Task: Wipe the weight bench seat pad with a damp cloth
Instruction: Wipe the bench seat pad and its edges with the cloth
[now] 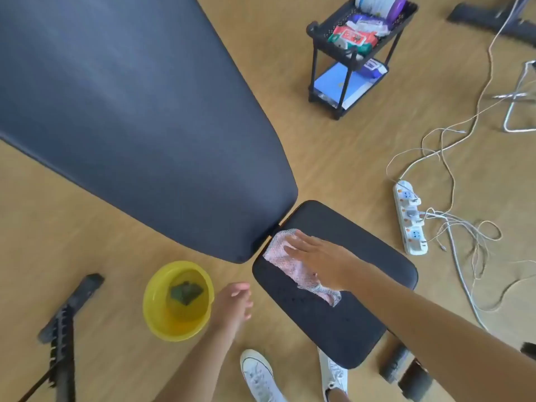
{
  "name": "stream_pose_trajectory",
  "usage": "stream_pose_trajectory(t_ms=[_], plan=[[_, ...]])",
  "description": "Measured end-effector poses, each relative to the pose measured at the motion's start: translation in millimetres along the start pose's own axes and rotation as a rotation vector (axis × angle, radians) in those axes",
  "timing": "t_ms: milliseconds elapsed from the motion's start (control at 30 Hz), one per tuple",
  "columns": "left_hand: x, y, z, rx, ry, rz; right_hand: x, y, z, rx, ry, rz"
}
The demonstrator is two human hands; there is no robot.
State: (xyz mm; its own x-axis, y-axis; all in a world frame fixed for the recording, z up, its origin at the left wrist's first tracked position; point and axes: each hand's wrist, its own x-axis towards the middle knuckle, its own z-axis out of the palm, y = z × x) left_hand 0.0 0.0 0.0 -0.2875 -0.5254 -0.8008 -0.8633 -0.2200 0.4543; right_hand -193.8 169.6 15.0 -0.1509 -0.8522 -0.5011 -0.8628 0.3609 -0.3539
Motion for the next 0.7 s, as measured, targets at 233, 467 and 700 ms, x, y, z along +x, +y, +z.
stream_pose_trajectory(t_ms=[233,467,700], plan=[[41.1,-22.1,4.6,-0.096,-0.006,-0.057,32.4,34.3,47.9,-0.141,-0.034,-0.091],[54.2,-21.6,5.6,-0.018,0.01,-0.004,37.5,37.3,56.2,0.137,0.426,0.032],[69.2,-9.1,4.4,-0.08,0.023,-0.002,-67.7,71.6,-0.3,0.974,1.245,0.922]])
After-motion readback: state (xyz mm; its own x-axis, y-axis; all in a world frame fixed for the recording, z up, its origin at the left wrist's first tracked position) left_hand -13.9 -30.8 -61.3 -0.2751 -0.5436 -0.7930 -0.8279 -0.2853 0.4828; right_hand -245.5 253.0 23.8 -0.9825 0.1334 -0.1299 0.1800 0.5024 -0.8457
